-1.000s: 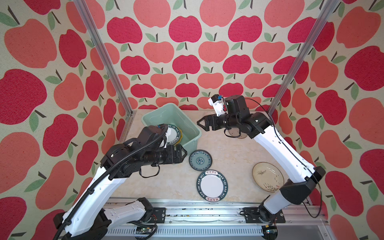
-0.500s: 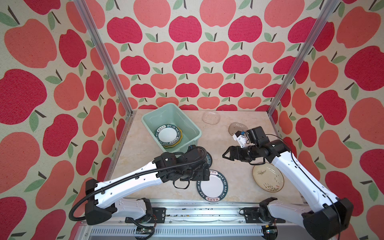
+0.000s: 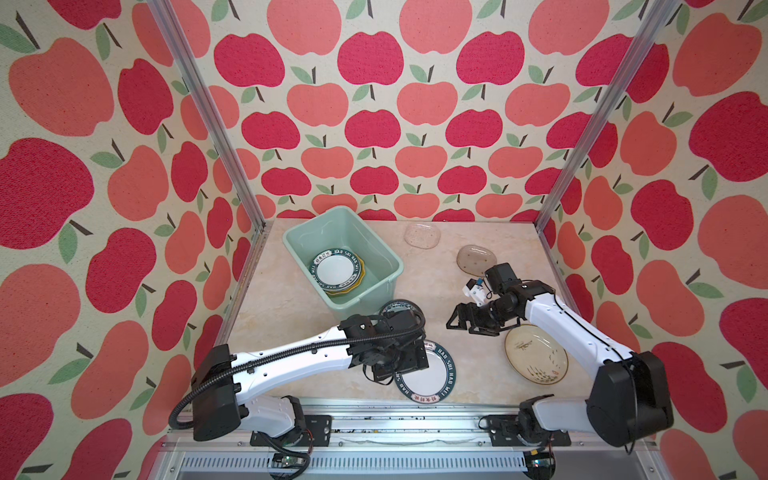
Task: Place the plates into the plastic bin on the countertop
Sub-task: 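Raise the right gripper from the bin and move both grippers to the next plate, then tilt the second green-rimmed plate up with the left gripper while the right gripper grips it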
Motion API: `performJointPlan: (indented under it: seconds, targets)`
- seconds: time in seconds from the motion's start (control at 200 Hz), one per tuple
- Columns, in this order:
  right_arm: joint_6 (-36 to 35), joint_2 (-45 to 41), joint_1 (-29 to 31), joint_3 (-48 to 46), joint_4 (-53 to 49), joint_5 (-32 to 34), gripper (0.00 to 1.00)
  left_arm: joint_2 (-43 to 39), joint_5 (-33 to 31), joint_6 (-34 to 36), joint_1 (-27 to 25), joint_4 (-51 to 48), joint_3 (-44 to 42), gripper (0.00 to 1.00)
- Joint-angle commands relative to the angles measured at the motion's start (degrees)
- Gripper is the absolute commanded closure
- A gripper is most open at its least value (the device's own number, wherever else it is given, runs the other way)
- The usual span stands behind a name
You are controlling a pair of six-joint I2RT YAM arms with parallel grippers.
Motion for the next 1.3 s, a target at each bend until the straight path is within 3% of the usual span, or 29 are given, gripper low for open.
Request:
performJointPlan:
  seconds: [0.0,0.14,0.65,0.991,1.291]
  targets:
    - [-4.2,1.6,-0.2,-2.1,3.2,-3.5,0.09,0.6,4.0,-6.0,1.0,2.8,-2.9,0.06]
    - [-4.9,4.7,0.2,-3.9,6.4,-8.3,0.12,0.6,5.7,-8.5,2.0,6.7,-6.3,0.05]
    - [-7.6,11.8,3.1,-8.6,9.4,-7.2,0.18,5.9,10.7,-13.6,4.6,14.3,-10.0,0.08]
    - [-9.1,12.4,4.6,-8.3,8.8,-8.3,0.2,5.0,9.2,-20.8,5.3,16.2,-14.1,0.08]
    - [-9.3,15.9,6.4,-6.9,9.1,-9.4,0.3,6.7,8.7,-25.9,5.9,23.3,-17.8,0.1]
